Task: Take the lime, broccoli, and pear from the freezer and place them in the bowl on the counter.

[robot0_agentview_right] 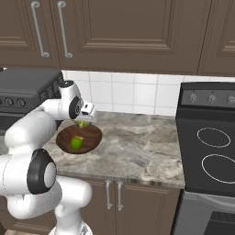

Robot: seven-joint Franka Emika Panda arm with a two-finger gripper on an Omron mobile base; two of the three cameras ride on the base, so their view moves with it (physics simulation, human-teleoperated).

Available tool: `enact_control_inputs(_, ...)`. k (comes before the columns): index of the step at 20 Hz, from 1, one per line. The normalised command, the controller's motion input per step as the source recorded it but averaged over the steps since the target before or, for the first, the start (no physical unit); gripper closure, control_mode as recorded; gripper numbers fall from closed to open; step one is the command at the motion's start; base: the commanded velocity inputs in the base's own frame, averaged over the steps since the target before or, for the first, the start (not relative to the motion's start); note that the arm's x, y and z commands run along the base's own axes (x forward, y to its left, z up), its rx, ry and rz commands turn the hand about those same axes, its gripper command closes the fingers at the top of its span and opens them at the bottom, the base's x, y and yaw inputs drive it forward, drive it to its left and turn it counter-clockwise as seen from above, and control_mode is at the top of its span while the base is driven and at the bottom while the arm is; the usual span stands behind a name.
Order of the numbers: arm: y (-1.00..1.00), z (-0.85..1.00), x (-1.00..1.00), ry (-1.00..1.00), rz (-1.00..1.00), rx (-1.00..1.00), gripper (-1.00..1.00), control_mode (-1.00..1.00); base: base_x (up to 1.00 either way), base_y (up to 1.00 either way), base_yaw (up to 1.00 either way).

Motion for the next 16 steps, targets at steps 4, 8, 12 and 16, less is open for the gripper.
enact_control_inputs(4,0.05,-0.72,0.79,0.0,0.0,0.0,1.0,-1.0,0.0,0.0,0.0)
enact_control_inputs(8,0.0,-0.59,0.68,0.0,0.0,0.0,1.0,-1.0,0.0,0.0,0.0)
enact_control_inputs(12,0.0,-0.55,0.46,0.0,0.0,0.0,1.0,-1.0,0.0,0.0,0.0)
enact_control_inputs(16,0.03,-0.45,0.23,0.0,0.0,0.0,1.0,-1.0,0.0,0.0,0.0)
